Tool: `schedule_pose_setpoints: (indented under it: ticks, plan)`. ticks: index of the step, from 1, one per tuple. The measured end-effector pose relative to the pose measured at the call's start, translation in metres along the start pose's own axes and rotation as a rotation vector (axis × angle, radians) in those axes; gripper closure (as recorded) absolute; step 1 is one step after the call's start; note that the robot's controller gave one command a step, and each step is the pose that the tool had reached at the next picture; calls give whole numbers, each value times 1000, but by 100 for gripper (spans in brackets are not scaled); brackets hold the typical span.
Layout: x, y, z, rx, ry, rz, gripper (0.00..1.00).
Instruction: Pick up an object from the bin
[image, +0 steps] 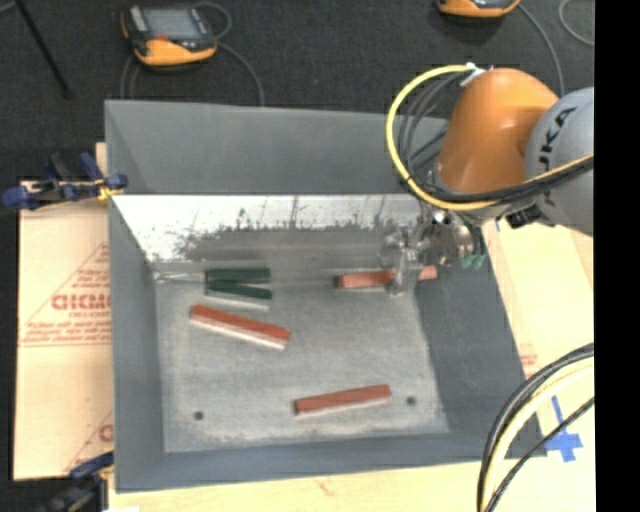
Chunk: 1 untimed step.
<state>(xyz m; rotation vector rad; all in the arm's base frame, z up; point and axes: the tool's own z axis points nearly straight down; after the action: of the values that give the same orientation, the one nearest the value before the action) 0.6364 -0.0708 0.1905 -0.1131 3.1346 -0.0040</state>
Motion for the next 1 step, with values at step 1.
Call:
schedule_pose_setpoints:
  ticks: [1]
  plan:
    - [0, 0, 0, 0, 0, 0, 100]
